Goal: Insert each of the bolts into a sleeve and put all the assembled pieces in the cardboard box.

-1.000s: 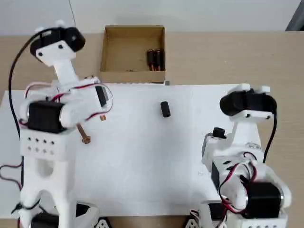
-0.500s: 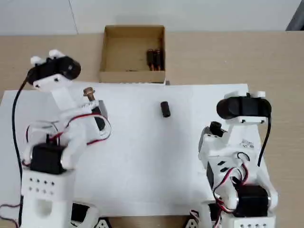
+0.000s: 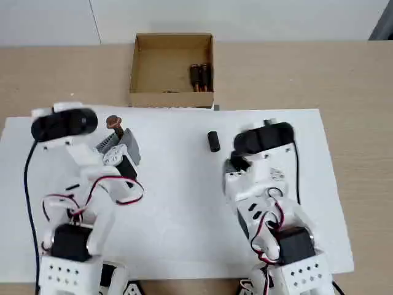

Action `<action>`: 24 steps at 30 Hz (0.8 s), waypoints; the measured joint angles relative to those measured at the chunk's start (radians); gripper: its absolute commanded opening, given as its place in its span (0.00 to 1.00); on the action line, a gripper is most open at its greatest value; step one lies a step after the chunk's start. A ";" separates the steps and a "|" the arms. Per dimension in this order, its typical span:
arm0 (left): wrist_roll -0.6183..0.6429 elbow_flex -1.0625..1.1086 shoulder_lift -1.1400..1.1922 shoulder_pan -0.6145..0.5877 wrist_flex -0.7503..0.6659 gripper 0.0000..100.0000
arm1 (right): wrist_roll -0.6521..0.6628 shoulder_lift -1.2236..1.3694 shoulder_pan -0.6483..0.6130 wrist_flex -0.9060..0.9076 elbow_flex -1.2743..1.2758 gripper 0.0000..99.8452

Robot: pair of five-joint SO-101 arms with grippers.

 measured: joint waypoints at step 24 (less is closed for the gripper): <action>0.110 0.333 -0.488 0.270 -0.075 0.01 | 0.175 0.000 -0.370 -0.227 0.172 0.00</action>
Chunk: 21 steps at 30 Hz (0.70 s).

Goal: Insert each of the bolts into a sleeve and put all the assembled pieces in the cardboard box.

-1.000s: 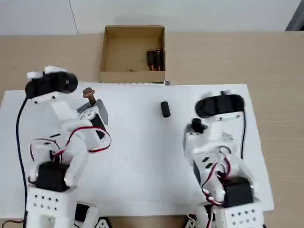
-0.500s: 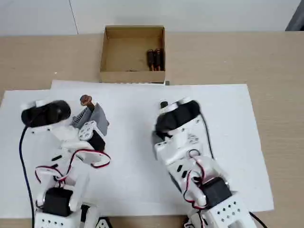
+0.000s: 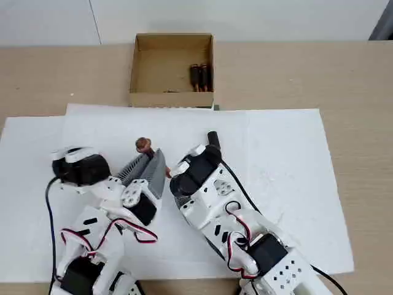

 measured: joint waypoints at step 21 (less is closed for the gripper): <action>-0.008 0.048 -0.017 0.025 -0.055 0.01 | 0.002 0.000 -0.064 -0.017 0.000 0.00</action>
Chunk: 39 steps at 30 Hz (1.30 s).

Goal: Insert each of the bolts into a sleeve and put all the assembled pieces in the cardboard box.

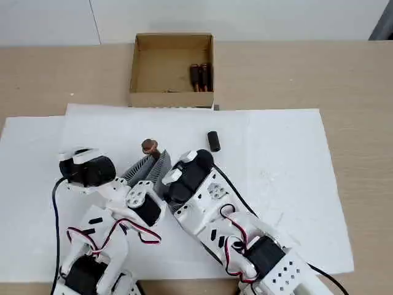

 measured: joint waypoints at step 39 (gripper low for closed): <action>-0.057 0.000 -0.002 -0.002 -0.002 0.01 | 0.097 0.002 0.023 -0.051 0.000 0.00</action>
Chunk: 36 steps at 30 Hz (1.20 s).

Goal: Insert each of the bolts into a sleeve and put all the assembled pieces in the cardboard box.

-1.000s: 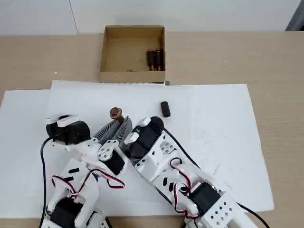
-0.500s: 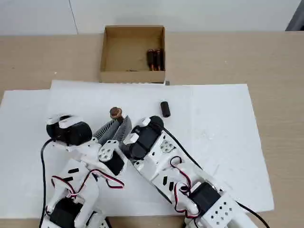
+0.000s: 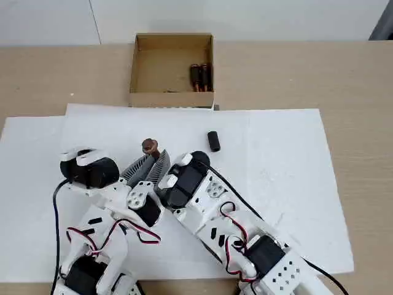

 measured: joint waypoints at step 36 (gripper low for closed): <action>0.000 0.028 -0.015 0.074 0.160 0.01 | 0.002 0.002 -0.006 -0.041 -0.012 0.00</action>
